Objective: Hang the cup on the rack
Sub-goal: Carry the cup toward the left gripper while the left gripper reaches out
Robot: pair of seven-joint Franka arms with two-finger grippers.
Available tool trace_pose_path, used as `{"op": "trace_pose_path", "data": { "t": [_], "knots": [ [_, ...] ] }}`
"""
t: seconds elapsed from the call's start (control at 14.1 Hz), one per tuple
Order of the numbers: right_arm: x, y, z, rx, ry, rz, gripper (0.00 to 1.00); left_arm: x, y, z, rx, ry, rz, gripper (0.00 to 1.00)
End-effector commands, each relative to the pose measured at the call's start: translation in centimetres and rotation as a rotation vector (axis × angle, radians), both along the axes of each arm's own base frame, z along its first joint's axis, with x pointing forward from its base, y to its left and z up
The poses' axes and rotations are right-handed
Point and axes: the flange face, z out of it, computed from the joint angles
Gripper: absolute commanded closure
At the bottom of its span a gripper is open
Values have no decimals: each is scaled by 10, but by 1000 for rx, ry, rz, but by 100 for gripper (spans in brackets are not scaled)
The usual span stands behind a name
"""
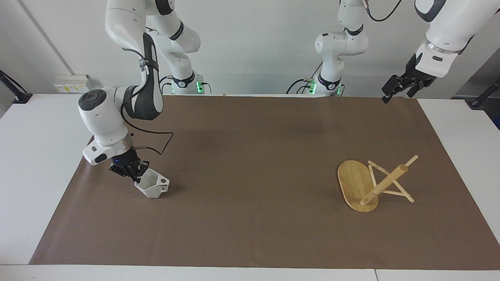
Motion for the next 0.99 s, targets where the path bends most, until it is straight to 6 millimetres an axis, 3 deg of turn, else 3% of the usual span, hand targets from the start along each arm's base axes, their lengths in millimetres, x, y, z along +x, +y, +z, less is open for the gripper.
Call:
{"op": "trace_pose_path", "data": {
  "t": [0.0,0.14,0.28,0.42,0.57,0.78,0.92],
  "knots": [
    [8,25,57,35,21,24,100,-17,-5,-6,-40,37,169,0],
    [9,42,89,45,37,56,100,-20,-8,-8,-74,55,267,0],
    [8,56,105,119,14,59,100,-23,-9,-10,-122,80,372,0],
    [10,74,117,382,-21,-11,100,-27,-2,-17,-182,119,510,0],
    [9,79,126,432,-42,-17,100,-28,-1,-21,-231,153,590,0],
    [0,135,132,470,-15,70,100,-18,3,-23,-347,195,761,0],
    [-9,176,137,549,4,111,100,-3,1,-41,-430,280,851,0]
  ]
}}
